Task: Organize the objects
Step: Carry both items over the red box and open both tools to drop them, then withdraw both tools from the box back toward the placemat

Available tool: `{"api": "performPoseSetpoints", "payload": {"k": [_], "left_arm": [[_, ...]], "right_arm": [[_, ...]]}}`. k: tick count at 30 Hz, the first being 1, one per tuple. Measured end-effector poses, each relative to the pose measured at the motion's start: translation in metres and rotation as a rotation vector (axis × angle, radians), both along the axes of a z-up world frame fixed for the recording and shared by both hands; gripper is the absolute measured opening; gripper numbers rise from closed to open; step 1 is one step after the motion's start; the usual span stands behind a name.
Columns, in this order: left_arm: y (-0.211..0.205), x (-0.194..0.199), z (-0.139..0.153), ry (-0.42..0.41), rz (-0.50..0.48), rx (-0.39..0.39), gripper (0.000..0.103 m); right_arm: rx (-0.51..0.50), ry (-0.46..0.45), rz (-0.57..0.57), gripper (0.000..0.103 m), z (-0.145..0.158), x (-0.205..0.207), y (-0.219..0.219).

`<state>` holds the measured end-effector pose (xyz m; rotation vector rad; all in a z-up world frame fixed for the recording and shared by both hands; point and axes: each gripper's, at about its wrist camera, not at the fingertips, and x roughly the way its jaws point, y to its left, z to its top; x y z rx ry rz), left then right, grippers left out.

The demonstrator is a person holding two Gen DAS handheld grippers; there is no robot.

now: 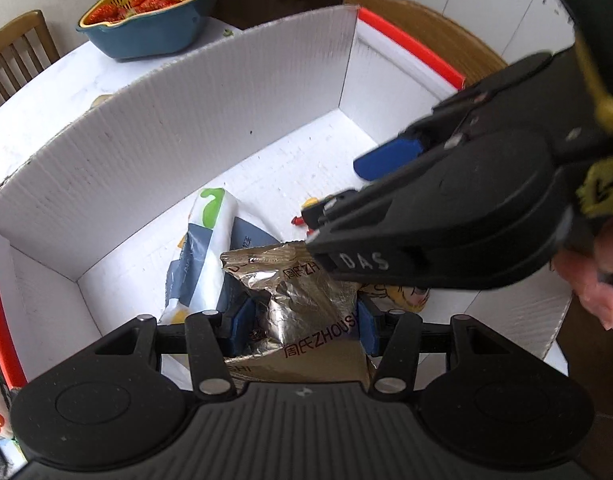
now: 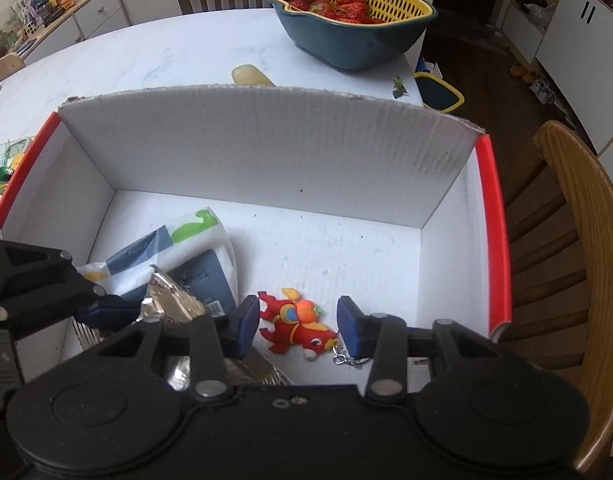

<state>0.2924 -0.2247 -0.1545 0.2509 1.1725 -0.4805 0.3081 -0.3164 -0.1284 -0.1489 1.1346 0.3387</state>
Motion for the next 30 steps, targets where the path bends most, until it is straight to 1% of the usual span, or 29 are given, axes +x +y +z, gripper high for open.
{"api": "performPoseSetpoints", "payload": {"k": [4,6,8,12,17,19,24,30], "left_arm": [[-0.002,-0.001,0.000,0.005,-0.024,0.012,0.058],[-0.002,-0.003,0.001,-0.004,-0.025,0.014,0.064],[0.000,-0.006,0.004,-0.020,-0.025,0.012,0.065],[0.010,-0.010,0.013,-0.040,-0.007,-0.025,0.065],[0.024,-0.015,0.030,-0.068,0.025,-0.096,0.065],[0.024,-0.017,0.036,-0.081,0.031,-0.114,0.065],[0.041,-0.035,0.054,-0.116,0.075,-0.169,0.065],[0.065,-0.037,0.080,-0.172,0.113,-0.223,0.065]], "right_arm": [[0.026,0.000,-0.003,0.046,0.008,0.001,-0.003],[0.036,-0.012,0.001,0.048,0.014,-0.001,-0.003],[0.042,-0.021,-0.003,0.049,0.018,-0.003,-0.005],[0.064,-0.038,-0.014,0.055,0.026,-0.008,-0.009],[0.091,-0.059,-0.021,0.056,0.038,-0.016,-0.011],[0.098,-0.077,-0.019,0.057,0.045,-0.021,-0.012],[0.131,-0.112,-0.023,0.058,0.064,-0.035,-0.012],[0.169,-0.161,-0.030,0.060,0.087,-0.055,-0.008]]}}
